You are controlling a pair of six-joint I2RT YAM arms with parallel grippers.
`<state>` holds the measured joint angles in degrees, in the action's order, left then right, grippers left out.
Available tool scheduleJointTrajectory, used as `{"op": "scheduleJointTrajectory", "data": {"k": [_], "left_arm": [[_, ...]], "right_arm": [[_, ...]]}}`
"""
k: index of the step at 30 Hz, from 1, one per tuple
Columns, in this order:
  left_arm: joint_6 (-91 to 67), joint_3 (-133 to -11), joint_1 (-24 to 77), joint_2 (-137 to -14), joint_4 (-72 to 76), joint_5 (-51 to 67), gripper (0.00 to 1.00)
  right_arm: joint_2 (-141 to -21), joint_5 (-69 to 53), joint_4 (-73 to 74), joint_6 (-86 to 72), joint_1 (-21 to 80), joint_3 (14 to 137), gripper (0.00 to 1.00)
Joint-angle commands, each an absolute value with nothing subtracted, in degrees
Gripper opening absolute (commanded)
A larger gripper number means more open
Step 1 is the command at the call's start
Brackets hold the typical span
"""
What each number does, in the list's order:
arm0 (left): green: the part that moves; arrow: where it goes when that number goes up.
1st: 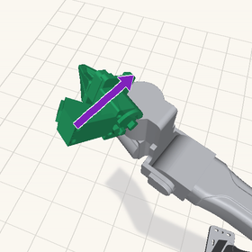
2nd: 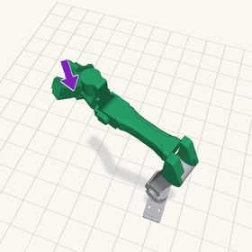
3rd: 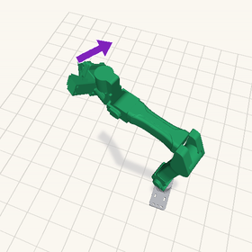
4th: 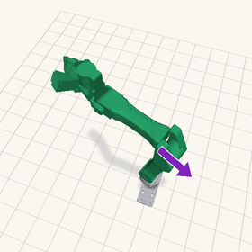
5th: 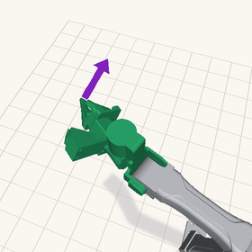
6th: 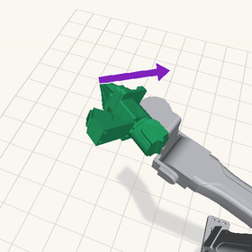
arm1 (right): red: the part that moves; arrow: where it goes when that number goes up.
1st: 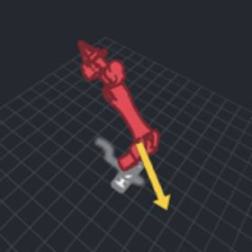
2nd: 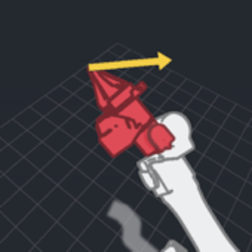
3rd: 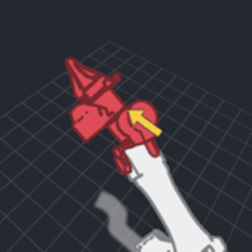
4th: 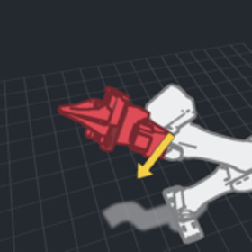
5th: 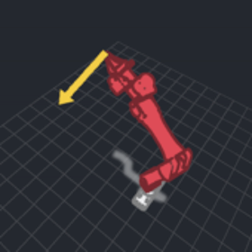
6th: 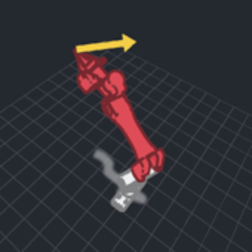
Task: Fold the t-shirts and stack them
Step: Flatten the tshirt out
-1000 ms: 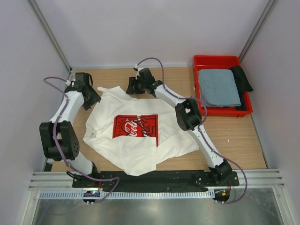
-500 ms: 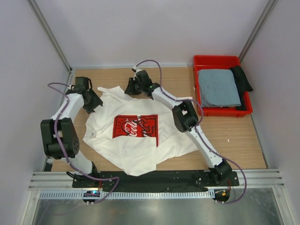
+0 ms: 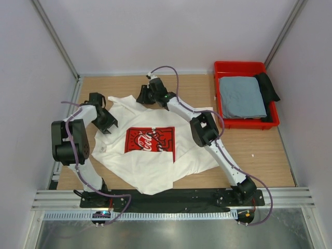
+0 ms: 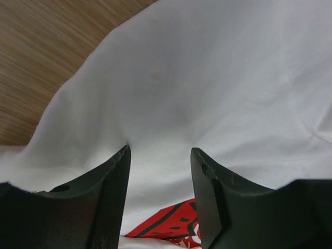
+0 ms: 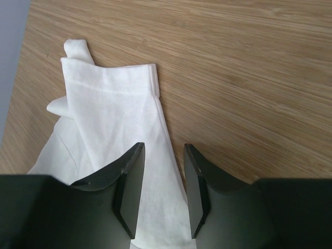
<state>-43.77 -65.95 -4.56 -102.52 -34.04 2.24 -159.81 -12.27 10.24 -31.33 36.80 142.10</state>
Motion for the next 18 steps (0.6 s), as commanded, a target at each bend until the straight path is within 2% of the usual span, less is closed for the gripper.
{"op": "scheduleJointTrajectory", "data": {"k": [1,6,7,10,13,18], "left_arm": [[-45.1,-64.3,-5.3,-101.1,-32.9,1.2,0.51],[-44.9,-63.8,-5.3,-99.8,-32.7,0.6,0.51],[-44.9,-63.9,-5.4,-99.8,-32.8,0.6,0.51],[-44.9,-64.2,-5.4,-99.7,-32.8,0.4,0.51],[-45.1,-64.2,-5.5,-99.5,-32.8,0.4,0.51],[-45.4,-64.5,-6.2,-99.0,-33.0,0.4,0.52]], "right_arm": [[-153.6,-11.4,7.6,-33.9,36.4,140.7,0.42],[-151.2,-13.7,7.8,-34.1,38.4,139.9,0.32],[-150.9,-13.6,7.7,-34.0,38.6,139.3,0.24],[-150.5,-14.5,6.9,-34.6,39.4,138.0,0.14],[-151.3,-15.6,7.1,-35.8,39.8,138.0,0.09],[-153.7,-16.3,5.0,-38.9,39.8,137.0,0.06]]}}
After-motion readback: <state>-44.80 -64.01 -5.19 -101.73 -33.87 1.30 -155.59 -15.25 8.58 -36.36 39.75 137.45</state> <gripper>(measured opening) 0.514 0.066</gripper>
